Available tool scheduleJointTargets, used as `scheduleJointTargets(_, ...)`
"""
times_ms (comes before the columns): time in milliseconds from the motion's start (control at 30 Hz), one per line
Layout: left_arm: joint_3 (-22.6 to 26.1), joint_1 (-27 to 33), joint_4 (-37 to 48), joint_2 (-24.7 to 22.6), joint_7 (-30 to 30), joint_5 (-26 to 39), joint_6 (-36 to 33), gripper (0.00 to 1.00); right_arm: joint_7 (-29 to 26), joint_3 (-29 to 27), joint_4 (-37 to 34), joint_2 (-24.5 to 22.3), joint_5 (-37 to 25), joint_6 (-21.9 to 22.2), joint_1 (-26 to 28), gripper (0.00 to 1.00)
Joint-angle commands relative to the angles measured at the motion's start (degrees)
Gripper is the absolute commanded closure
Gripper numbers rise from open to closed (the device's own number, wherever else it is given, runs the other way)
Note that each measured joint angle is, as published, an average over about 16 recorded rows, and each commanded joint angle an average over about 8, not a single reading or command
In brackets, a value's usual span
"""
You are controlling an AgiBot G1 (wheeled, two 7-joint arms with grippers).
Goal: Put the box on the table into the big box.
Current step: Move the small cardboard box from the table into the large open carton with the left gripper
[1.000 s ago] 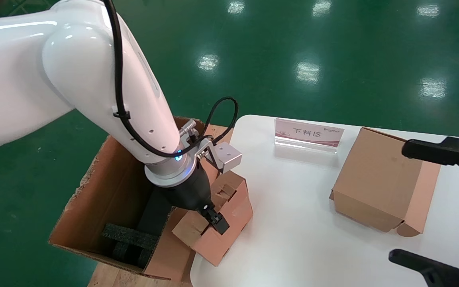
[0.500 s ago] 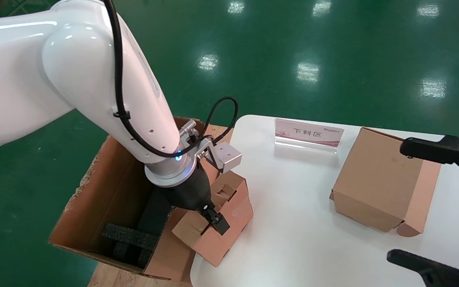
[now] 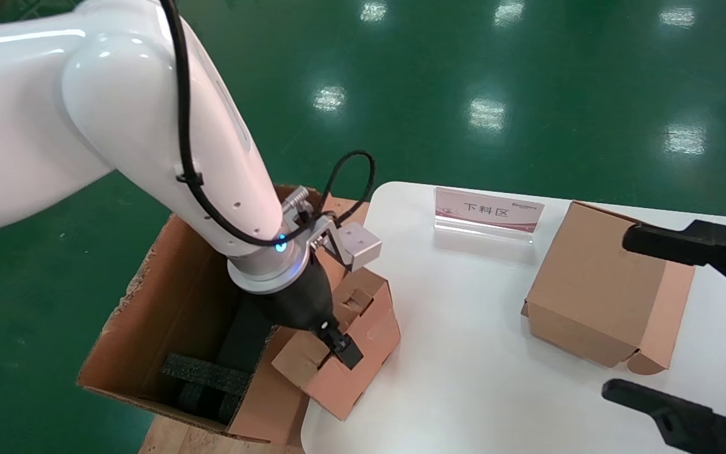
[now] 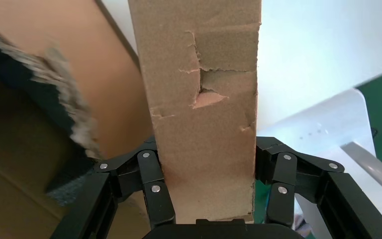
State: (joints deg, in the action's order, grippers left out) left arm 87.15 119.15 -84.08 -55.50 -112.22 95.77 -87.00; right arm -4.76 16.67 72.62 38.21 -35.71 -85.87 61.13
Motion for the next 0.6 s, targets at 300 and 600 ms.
scheduleJointTargets(300,-4.02,5.44,0.53,3.72,0.52,3.9,0.21,1.0,0.02,0.0,-0.01,0.02,0.03,0.01,0.0,0.0)
scheduleJointTargets(600,-12.12,10.42,0.27,8.4,2.46,8.75,0.35,1.0,0.03,0.0,-0.01,0.02,0.04,0.02,0.0,0.0)
